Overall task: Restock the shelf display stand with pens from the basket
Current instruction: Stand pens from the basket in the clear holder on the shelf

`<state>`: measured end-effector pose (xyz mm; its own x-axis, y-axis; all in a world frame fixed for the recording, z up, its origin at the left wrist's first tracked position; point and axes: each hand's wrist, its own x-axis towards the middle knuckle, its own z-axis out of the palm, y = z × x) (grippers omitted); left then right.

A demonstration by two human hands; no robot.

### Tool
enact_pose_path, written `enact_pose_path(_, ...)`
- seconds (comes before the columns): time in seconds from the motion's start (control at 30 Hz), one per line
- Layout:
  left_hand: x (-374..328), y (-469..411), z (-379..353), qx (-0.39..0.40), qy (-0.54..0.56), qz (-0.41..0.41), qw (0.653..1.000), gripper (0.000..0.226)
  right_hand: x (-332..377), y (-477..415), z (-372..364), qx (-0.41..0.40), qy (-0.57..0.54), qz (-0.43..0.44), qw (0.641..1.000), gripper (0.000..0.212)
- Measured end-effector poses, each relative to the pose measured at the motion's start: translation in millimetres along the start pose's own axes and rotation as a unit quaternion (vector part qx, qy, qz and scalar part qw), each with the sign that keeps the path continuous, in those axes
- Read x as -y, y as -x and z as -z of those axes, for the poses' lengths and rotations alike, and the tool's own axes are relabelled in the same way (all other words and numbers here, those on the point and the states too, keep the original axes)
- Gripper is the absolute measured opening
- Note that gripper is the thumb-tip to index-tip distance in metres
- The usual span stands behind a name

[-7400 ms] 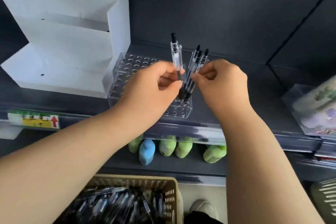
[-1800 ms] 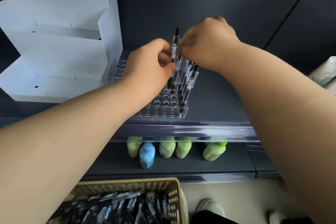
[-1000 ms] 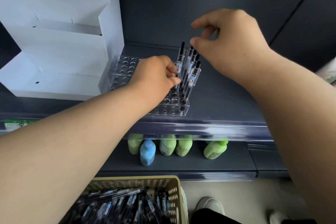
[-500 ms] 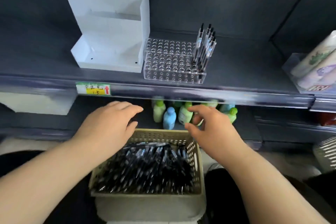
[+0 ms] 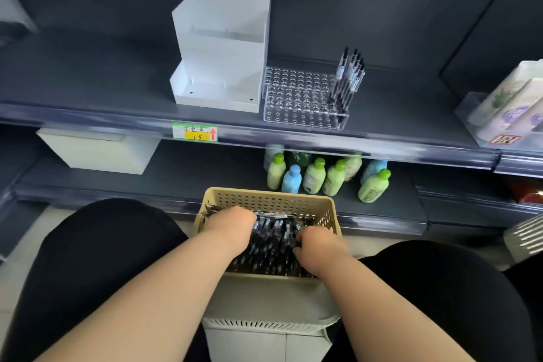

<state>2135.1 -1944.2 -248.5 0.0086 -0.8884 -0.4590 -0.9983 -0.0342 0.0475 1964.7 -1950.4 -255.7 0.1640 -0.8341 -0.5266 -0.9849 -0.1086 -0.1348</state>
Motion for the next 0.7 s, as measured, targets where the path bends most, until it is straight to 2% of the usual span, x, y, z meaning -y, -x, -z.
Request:
enact_pose_path(0.13, -13.1, -11.8, -10.3, 0.02, 0.042, -0.018, 0.999, 0.02, 1.4, -11.0, -9.8, 0.017, -0.005, -0.046, 0.999, 0.03)
enact_pose_path(0.27, -27.5, -16.5, -31.2, 0.009, 0.038, -0.026, 0.999, 0.034, 3.9, -21.0, -19.4, 0.019, -0.024, -0.081, 0.996, 0.024)
enact_pose_path(0.37, -33.7, -21.8, -39.7, -0.021, 0.008, 0.003, 1.0, 0.047, 6.7, -30.8, -23.7, 0.013, -0.045, -0.104, 0.994, 0.027)
enact_pose_path(0.47, -35.6, -28.7, -43.2, 0.001, 0.001, 0.037, 0.999, 0.053, 10.3, -39.7, -28.1, 0.027, -0.072, -0.128, 0.989, 0.027)
enact_pose_path(0.57, -35.1, -34.9, -40.3, 0.021, 0.007, 0.074, 0.997, 0.044, 11.6, -46.4, -27.9, 0.048, -0.122, -0.147, 0.98, 0.022)
enact_pose_path(0.7, -31.7, -34.9, -38.0, 0.031, 0.077, 0.12, 0.989, 0.03, 7.4, -49.3, -23.1, 0.05, -0.198, -0.154, 0.967, 0.018)
